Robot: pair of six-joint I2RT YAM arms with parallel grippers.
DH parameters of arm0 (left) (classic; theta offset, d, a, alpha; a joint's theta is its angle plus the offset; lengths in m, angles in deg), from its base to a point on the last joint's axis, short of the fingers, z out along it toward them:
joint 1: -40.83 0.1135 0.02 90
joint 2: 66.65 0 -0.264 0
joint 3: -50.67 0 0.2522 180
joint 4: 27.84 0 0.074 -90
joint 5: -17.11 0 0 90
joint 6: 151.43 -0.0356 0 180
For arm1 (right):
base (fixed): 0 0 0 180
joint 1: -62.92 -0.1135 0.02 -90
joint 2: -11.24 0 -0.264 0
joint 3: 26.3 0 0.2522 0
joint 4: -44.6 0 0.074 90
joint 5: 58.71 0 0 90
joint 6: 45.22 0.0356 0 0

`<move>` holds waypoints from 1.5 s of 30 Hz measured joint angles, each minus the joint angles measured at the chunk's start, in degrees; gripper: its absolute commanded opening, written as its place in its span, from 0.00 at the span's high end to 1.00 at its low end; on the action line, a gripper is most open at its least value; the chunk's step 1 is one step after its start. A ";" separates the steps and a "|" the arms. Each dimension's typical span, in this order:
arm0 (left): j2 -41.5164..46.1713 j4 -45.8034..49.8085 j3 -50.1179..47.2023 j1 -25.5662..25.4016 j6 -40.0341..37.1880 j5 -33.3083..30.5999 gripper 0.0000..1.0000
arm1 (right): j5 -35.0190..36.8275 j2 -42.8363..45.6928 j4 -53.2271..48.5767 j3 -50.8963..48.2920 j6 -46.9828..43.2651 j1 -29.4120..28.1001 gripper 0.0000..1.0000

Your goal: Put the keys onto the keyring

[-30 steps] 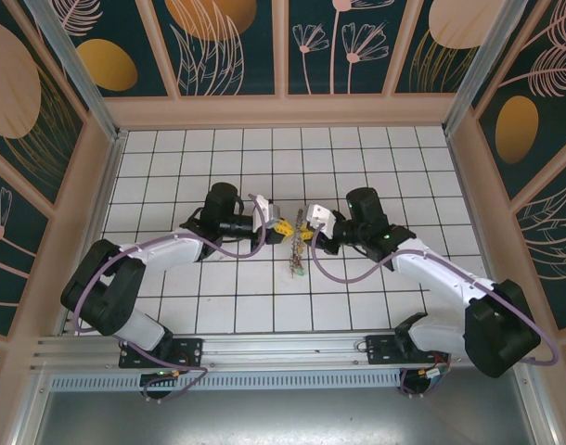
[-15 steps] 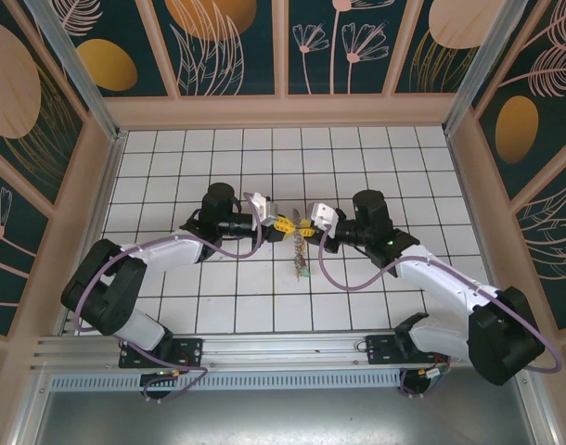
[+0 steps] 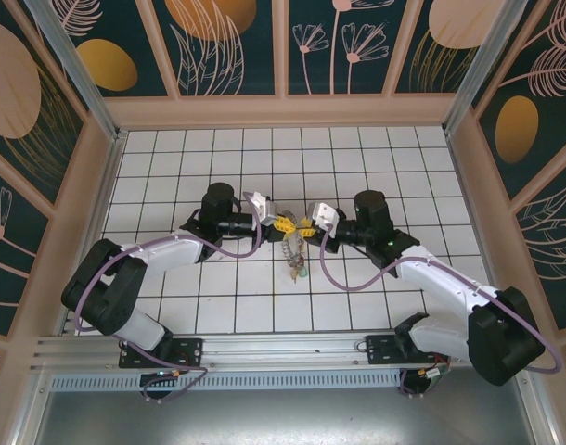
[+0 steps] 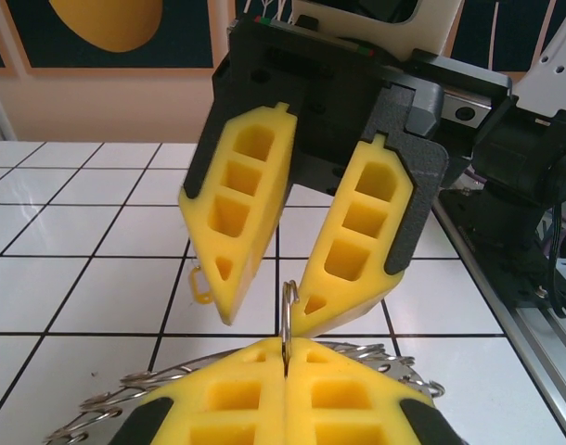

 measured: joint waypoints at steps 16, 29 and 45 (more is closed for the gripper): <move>0.00 0.26 0.00 -0.02 -0.02 0.44 1.00 | -0.48 0.46 -3.58 1.95 -1.51 0.04 0.68; 0.00 0.63 0.37 -0.02 -0.02 0.44 1.00 | -2.95 0.33 -3.96 2.05 -1.92 0.04 0.85; -0.15 1.79 0.79 0.09 -0.09 0.46 0.98 | -4.68 -0.13 -3.28 2.08 -1.51 0.09 1.00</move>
